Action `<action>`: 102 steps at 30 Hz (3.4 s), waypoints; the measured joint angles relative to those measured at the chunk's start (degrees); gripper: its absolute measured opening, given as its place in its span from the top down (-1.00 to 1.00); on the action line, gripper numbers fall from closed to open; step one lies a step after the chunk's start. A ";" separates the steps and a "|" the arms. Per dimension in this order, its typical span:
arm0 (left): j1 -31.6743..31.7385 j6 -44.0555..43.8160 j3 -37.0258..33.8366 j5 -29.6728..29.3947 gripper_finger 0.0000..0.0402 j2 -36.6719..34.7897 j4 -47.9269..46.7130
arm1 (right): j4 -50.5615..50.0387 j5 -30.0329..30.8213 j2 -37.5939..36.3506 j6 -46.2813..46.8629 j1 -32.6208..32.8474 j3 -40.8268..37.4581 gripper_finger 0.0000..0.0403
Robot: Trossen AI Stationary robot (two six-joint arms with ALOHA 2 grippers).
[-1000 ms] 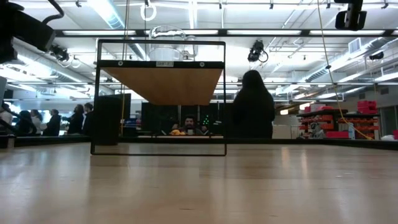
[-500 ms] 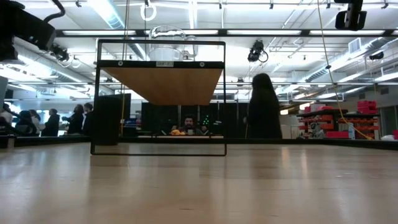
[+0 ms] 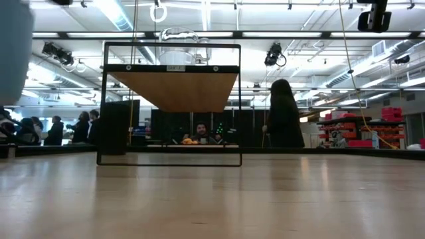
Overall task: Stack small to large cups/mugs on shelf
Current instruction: Put the blue cup on the shelf
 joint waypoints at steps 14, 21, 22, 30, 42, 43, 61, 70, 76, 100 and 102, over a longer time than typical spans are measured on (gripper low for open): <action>6.21 4.35 33.10 -7.52 0.95 -0.03 -11.44 | -0.02 -0.70 0.00 -1.57 0.06 0.00 0.92; 13.90 10.64 47.71 -15.90 0.95 0.08 -11.53 | 0.00 -1.76 0.00 -1.48 0.06 0.00 0.92; 15.53 11.83 49.45 -17.09 0.95 0.08 -11.49 | 0.00 -1.88 0.00 -1.50 0.06 0.00 0.92; 30.86 19.66 58.30 -22.55 0.95 0.13 -6.57 | 0.02 -1.99 0.00 -1.48 0.06 0.00 0.92; 50.60 28.82 65.20 -12.78 0.95 9.66 -5.65 | 0.07 -2.11 0.00 -1.46 0.06 0.00 0.92; 52.04 28.94 65.79 -11.31 0.95 10.88 -7.62 | 0.07 -2.18 -0.01 -1.46 0.06 0.00 0.92; 59.74 31.73 72.88 3.17 0.95 32.30 -21.71 | -0.01 -5.29 -0.02 -2.65 0.04 0.00 0.92; 57.88 31.40 72.87 2.42 0.95 35.09 -21.77 | -0.40 -5.42 -0.02 -3.19 0.04 0.00 0.92; 57.41 31.14 71.07 -0.51 0.95 35.74 -21.75 | -0.42 -6.26 -0.02 -4.09 0.04 0.00 0.92; 57.42 29.83 56.05 -0.59 0.95 35.72 -21.75 | -0.44 -6.30 -0.02 -6.20 0.04 0.00 0.92; 57.39 29.84 55.07 -0.29 0.94 35.73 -21.77 | -0.44 -6.30 -0.02 -6.51 0.04 0.00 0.92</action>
